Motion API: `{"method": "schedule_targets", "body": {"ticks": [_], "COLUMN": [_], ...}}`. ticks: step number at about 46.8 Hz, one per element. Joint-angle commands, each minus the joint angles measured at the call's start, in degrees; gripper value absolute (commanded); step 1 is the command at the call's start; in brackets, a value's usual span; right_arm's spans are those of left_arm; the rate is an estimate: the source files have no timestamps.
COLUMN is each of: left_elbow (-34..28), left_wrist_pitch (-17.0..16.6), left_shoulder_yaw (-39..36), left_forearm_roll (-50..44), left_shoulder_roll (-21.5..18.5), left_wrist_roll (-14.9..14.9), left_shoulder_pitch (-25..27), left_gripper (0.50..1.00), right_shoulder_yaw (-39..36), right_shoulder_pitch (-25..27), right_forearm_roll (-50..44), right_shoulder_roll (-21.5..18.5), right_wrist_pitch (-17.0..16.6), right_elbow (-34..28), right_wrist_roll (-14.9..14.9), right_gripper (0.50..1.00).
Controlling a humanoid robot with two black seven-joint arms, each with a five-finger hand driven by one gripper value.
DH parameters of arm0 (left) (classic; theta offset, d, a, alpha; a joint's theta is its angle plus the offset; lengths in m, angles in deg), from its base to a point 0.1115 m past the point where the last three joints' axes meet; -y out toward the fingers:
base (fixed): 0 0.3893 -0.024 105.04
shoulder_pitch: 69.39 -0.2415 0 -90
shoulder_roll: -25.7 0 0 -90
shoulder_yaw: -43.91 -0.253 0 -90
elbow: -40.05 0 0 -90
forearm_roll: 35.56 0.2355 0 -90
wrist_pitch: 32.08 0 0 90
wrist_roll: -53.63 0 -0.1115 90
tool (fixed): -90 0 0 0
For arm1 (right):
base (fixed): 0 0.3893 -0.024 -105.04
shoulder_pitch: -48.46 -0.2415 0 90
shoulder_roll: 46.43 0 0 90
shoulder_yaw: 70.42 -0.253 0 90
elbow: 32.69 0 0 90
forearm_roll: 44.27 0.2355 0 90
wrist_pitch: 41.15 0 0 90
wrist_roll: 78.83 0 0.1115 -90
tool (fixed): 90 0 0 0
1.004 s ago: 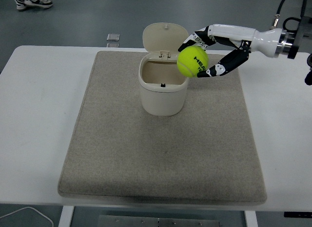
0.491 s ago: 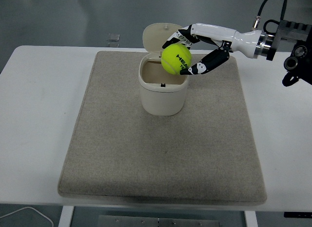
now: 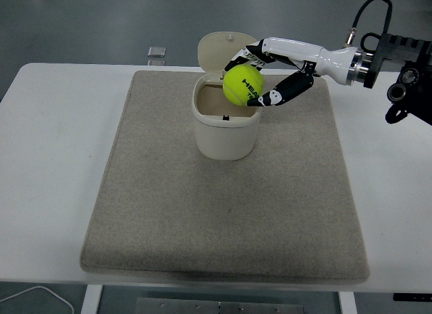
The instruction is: Pick up the tennis ball and place it in the box.
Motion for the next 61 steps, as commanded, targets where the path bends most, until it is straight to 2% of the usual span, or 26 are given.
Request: {"method": "schedule_targets", "body": {"ticks": [1,4,8,26,36,54,58,61], "left_elbow": [0.0,0.0,0.0,0.0,0.0,0.0,0.0,0.0], "left_wrist_pitch": [0.0,0.0,0.0,0.0,0.0,0.0,0.0,0.0], "left_shoulder_yaw": [0.0,0.0,0.0,0.0,0.0,0.0,0.0,0.0], "left_forearm_roll": [0.0,0.0,0.0,0.0,0.0,0.0,0.0,0.0], "left_shoulder_roll": [0.0,0.0,0.0,0.0,0.0,0.0,0.0,0.0], "left_wrist_roll": [0.0,0.0,0.0,0.0,0.0,0.0,0.0,0.0], "left_shoulder_pitch": [0.0,0.0,0.0,0.0,0.0,0.0,0.0,0.0], "left_gripper": [0.996,0.996,0.996,0.996,0.996,0.996,0.996,0.996], "right_shoulder_yaw": [-0.1,-0.1,-0.1,-0.1,0.0,0.0,-0.1,-0.1], "right_shoulder_pitch": [0.0,0.0,0.0,0.4,0.5,0.5,0.5,0.3], "right_forearm_roll": [0.0,0.0,0.0,0.0,0.0,0.0,0.4,1.7], "right_shoulder_roll": [-0.4,-0.4,-0.4,-0.4,-0.3,0.2,0.9,1.8], "right_wrist_pitch": [0.0,0.0,0.0,0.0,0.0,-0.2,-1.3,-3.5], "right_elbow": [0.0,0.0,0.0,0.0,0.0,0.0,0.2,0.4], "right_wrist_roll": [0.0,0.0,0.0,0.0,0.0,-0.1,-0.3,-0.4], "right_gripper": [0.607,0.621,0.674,0.819,0.852,0.860,0.858,0.858]}}
